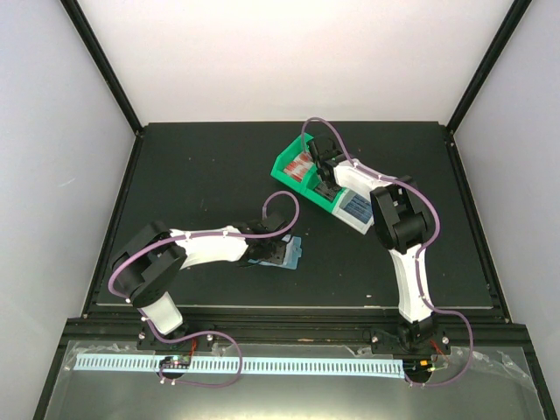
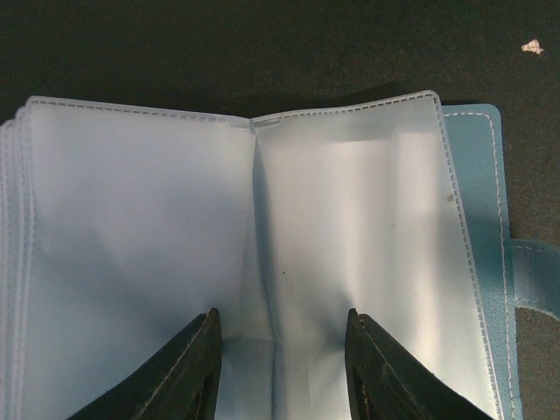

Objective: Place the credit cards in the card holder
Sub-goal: Pick up the credit card from the storage box.

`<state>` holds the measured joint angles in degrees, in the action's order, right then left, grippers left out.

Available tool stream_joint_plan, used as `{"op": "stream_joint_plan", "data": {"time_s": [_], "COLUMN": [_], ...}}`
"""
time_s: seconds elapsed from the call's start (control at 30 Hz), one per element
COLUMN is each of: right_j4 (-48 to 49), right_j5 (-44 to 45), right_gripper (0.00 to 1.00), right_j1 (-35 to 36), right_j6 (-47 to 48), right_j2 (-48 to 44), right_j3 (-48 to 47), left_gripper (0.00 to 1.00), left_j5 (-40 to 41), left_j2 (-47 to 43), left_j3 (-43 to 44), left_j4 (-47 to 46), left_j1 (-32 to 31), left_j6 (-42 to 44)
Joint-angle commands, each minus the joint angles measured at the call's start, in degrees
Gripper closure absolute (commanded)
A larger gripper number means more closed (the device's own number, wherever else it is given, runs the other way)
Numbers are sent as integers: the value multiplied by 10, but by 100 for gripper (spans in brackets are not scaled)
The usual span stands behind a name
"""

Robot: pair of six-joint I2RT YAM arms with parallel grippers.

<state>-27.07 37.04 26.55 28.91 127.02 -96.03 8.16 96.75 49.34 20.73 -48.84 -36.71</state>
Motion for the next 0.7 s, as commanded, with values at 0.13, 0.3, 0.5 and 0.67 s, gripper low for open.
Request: {"op": "stream_joint_plan", "data": {"time_s": [0.13,0.3,0.5,0.67], "right_j4": [40,52,79,93], "right_j5": [33,39,54,57], "right_gripper": [91,92,87,80], "right_j1": [-5,-5,-5,-5], "right_j6": [21,34,49,52], "right_j2": [7,12,16,17], "right_j3": [19,27,43,48], "left_gripper": [60,60,60,60], "left_j5": [-17,-17,-17,-17], "left_j2": [71,72,72,75], "left_j3": [-46,-47,-46,-47], "left_j4": [42,41,41,42], "left_j1": [11,11,11,11], "left_j6": [-12,-12,-12,-13]}}
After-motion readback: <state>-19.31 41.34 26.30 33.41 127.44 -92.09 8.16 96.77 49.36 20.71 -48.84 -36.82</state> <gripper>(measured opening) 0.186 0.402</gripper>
